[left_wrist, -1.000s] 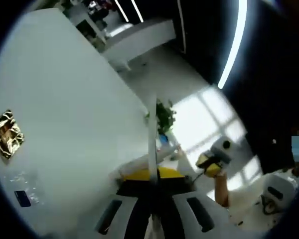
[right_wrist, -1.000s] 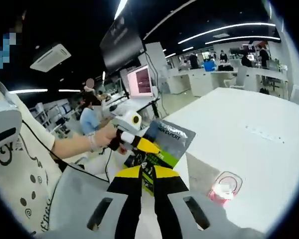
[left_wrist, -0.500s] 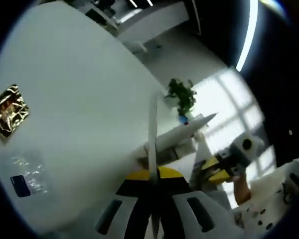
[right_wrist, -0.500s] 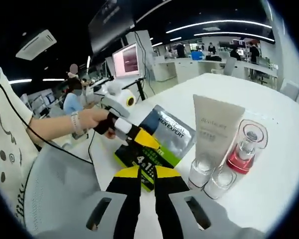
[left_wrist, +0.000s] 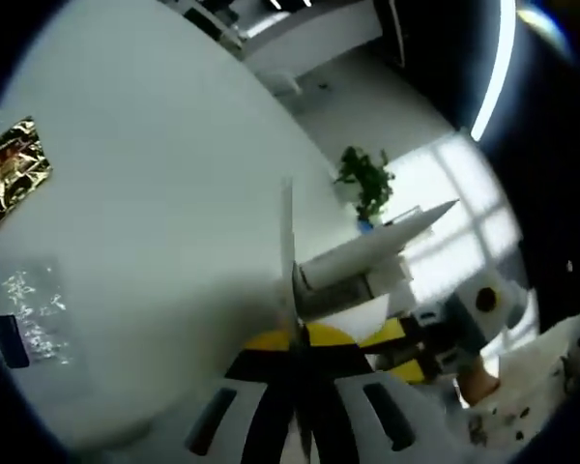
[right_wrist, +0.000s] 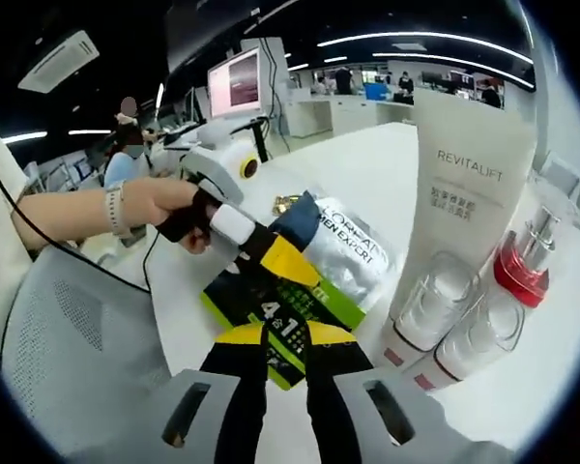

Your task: Arrange the skincare products in the storage area until every visible bottle or jar stands upright without overlapping.

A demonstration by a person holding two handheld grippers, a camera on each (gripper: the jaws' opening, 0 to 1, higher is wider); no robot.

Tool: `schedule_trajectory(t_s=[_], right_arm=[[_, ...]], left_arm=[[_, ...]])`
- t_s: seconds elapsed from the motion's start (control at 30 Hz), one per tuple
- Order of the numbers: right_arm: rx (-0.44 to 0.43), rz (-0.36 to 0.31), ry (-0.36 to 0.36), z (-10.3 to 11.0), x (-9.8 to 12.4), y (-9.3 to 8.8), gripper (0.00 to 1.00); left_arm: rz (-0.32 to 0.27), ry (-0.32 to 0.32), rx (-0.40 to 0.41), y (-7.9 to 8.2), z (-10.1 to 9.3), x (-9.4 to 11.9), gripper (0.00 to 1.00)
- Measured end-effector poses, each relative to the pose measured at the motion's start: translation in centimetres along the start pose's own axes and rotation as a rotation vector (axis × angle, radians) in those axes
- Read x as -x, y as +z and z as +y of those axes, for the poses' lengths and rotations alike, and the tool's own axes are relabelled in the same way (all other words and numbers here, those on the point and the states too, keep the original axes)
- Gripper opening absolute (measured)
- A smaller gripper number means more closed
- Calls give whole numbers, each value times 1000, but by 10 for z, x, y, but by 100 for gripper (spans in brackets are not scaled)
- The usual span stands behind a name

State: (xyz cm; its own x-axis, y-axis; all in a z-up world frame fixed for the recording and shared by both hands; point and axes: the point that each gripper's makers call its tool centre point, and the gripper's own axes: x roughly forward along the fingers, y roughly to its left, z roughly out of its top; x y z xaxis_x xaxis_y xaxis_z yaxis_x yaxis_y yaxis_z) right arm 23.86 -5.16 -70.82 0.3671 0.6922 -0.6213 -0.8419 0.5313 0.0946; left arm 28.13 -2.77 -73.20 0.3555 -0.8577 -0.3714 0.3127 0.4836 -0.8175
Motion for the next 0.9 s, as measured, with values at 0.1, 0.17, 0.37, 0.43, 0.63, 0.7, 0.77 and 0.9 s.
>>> schedule_trajectory(t_s=[0.1, 0.17, 0.37, 0.43, 0.63, 0.7, 0.77, 0.9], right_arm=[[10, 19, 2, 3, -8, -5, 14], [14, 46, 14, 9, -14, -13, 13], [33, 52, -12, 5, -21, -19, 14], [37, 55, -19, 3, -22, -22, 14], [24, 86, -28, 0, -25, -34, 16], [46, 95, -38, -2, -26, -36, 16], [48, 94, -42, -3, -25, -35, 16], [43, 108, -48, -3, -29, -39, 18]], left_arm=[[-7, 10, -2, -1, 1, -3, 0], [-2, 18, -24, -4, 0, -6, 0], [27, 34, -64, -10, 3, -10, 0], [15, 44, -57, -10, 4, -10, 0], [-5, 58, -73, -8, 6, -11, 0], [-7, 60, -74, -8, 7, -12, 0], [-10, 62, -83, -9, 7, -14, 0], [3, 74, -98, -12, 11, -15, 0]])
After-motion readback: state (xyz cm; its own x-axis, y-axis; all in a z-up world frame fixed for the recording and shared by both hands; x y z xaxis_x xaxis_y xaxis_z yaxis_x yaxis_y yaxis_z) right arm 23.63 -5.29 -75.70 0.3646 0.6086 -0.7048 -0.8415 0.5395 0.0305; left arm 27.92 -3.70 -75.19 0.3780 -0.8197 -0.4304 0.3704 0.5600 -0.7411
